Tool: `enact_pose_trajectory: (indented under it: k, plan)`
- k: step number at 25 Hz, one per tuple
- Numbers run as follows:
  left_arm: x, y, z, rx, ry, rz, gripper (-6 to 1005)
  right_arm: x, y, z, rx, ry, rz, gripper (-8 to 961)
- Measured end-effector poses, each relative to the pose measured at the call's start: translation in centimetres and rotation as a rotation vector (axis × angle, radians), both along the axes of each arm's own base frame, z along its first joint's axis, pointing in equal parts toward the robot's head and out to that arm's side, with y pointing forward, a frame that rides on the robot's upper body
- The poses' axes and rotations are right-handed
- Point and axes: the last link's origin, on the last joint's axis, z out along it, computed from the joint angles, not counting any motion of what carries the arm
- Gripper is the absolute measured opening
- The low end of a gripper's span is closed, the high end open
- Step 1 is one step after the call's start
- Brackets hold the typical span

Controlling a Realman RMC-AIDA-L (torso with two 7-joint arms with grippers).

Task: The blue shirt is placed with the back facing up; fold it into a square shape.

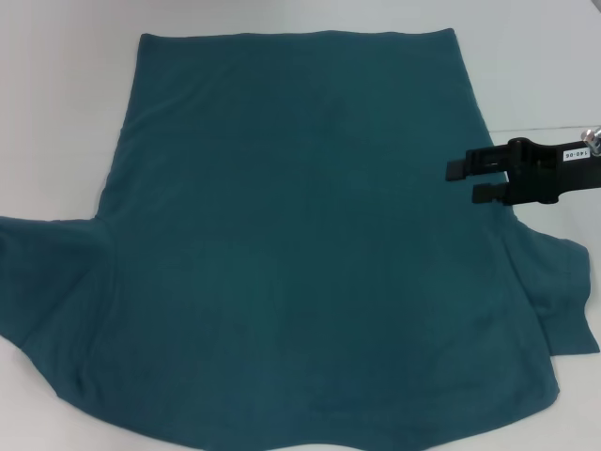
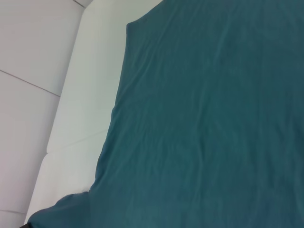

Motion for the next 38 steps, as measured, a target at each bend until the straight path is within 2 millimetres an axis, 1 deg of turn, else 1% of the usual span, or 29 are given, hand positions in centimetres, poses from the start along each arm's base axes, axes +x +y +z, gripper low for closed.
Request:
enact_pose_trajectory:
  k: [2, 5, 8, 11, 12, 15, 20, 23, 28, 31, 34, 36, 38]
  plan:
    - [0.4, 0.0, 0.0, -0.016, -0.004, -0.001, -2, 0.0, 0.0, 0.0, -0.001, 0.001, 0.001, 729]
    - [1.6, 0.1, -0.2, -0.059, -0.037, -0.004, -1, 0.0, 0.0, -0.1, -0.002, 0.003, 0.001, 729]
    - [3.4, 0.4, -0.5, -0.098, -0.067, -0.034, -1, -0.1, 0.0, -0.1, -0.003, 0.004, 0.002, 729]
    - [5.7, 0.9, -1.5, -0.17, -0.103, -0.082, -1, -0.2, 0.0, -0.2, -0.006, 0.003, 0.004, 729]
    - [6.2, 1.0, -1.7, -0.183, -0.109, -0.088, -1, -0.2, 0.0, -0.3, -0.007, 0.003, 0.005, 729]
    - [8.2, 1.6, -3.6, -0.24, -0.105, -0.112, -1, -0.2, 0.0, -0.4, -0.009, 0.004, 0.005, 728]
    - [10.5, 2.6, -6.9, -0.295, -0.095, -0.134, -2, -0.2, -0.1, -0.4, -0.01, 0.004, 0.004, 728]
    - [11.1, 2.9, -8.6, -0.305, -0.095, -0.138, -2, -0.1, -0.1, -0.5, -0.012, 0.003, 0.001, 728]
    - [11.5, 3.4, -10.1, -0.287, -0.099, -0.136, -2, 0.1, -0.2, -0.5, -0.009, 0.004, -0.005, 729]
    - [11.4, 3.7, -10.7, -0.279, -0.095, -0.129, -1, 0.2, -0.2, -0.6, -0.008, 0.004, -0.009, 729]
    - [11.1, 3.8, -10.7, -0.286, -0.077, -0.127, 4, 0.3, -0.3, -0.6, -0.007, 0.004, -0.012, 729]
    - [11.0, 3.7, -10.7, -0.305, -0.062, -0.139, 13, 0.4, -0.3, -0.5, -0.006, 0.003, -0.013, 728]
    - [11.4, 3.4, -10.9, -0.336, -0.058, -0.177, 23, 0.4, -0.3, -0.5, -0.004, 0.0, -0.011, 728]
